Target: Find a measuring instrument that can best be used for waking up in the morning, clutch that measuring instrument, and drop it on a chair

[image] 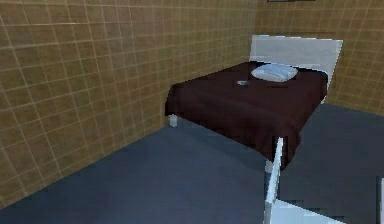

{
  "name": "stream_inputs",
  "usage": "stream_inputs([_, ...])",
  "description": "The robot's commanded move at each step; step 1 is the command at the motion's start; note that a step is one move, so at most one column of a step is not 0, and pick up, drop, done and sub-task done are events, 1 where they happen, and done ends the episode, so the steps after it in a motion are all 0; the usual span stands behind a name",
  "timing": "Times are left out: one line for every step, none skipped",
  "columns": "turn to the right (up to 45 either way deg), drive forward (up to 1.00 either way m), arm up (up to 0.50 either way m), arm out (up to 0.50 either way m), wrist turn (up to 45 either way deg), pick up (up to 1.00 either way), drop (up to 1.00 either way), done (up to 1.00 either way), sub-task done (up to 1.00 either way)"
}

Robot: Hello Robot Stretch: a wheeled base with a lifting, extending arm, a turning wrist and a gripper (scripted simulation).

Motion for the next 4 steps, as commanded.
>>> stream_inputs([0.0,0.00,0.00,0.00,45.0,0.00,0.00,0.00,0.00])
stream_inputs([0.0,0.00,0.00,0.00,3.0,0.00,0.00,0.00,0.00])
stream_inputs([0.0,0.00,-0.30,0.00,0.0,0.00,0.00,0.00,0.00])
stream_inputs([0.0,0.00,0.00,0.00,0.0,1.00,0.00,0.00,0.00])
